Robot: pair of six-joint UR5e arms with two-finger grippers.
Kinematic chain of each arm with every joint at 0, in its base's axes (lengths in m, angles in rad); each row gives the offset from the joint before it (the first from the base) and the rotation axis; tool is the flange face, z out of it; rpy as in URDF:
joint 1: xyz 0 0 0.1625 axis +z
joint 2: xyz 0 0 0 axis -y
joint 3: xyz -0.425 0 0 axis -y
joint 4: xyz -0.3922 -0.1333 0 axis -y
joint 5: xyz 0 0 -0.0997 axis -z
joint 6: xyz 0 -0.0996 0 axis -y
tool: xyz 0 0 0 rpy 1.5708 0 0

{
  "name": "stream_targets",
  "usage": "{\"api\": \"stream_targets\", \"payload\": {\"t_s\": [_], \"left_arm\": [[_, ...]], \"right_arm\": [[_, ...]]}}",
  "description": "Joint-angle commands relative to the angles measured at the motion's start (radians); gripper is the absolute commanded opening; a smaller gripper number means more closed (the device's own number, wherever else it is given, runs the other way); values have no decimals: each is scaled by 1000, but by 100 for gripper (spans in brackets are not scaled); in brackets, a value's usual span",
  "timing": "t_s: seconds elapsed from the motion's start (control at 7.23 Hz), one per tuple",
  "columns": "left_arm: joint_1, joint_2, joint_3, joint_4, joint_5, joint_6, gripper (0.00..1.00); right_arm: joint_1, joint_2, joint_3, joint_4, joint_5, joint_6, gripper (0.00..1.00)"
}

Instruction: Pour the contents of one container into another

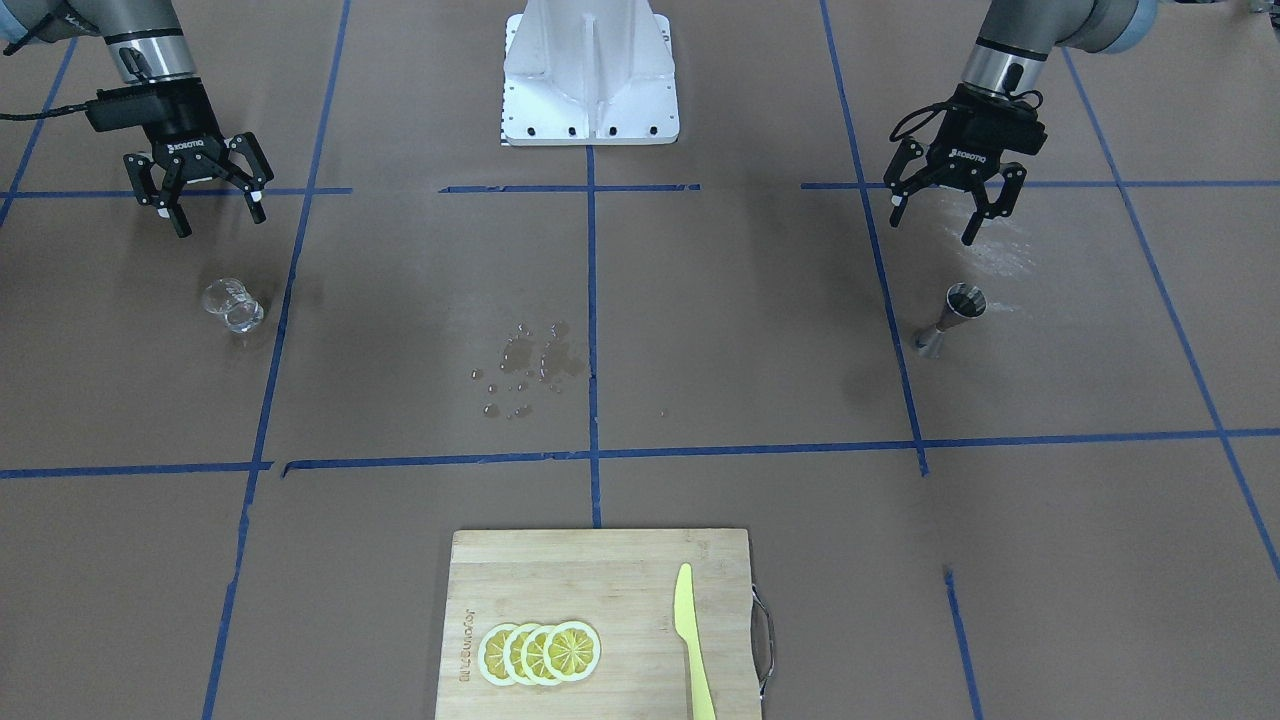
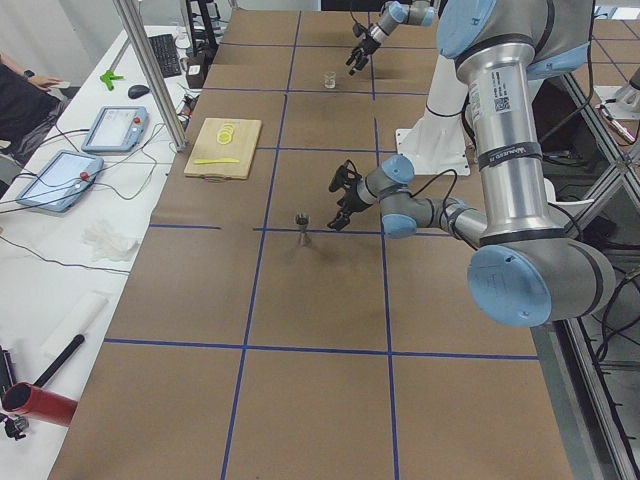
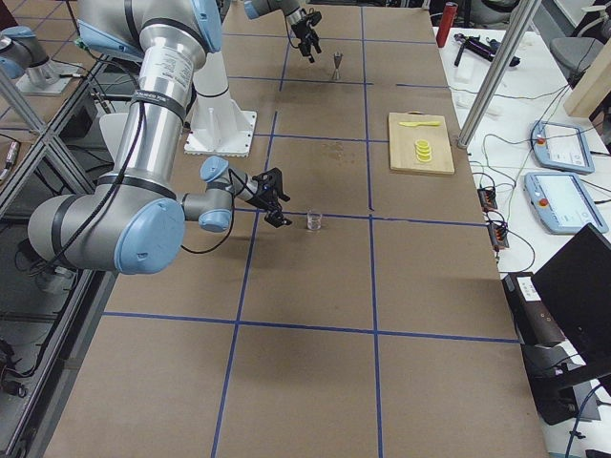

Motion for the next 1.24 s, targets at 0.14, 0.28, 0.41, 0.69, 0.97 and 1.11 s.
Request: {"api": "stream_targets", "payload": {"t_s": [0.14, 0.28, 0.41, 0.69, 0.97, 1.11], "left_arm": [[-100, 52, -138, 175, -317, 8, 100], [-103, 50, -188, 281, -353, 9, 100], [-105, 43, -234, 396, -367, 11, 100], [-114, -6, -303, 576, -509, 17, 100], [-239, -14, -318, 625, -533, 206, 100], [-346, -43, -315, 688, -580, 312, 100]], "right_arm": [[14, -189, 188, -3, 357, 0, 100], [39, -210, 216, -3, 455, -1, 100], [122, -233, 242, -4, 617, -6, 100], [439, -237, 270, -7, 988, -71, 100], [687, -231, 262, -94, 1172, -284, 100], [767, -210, 261, -200, 1187, -423, 100]]}}
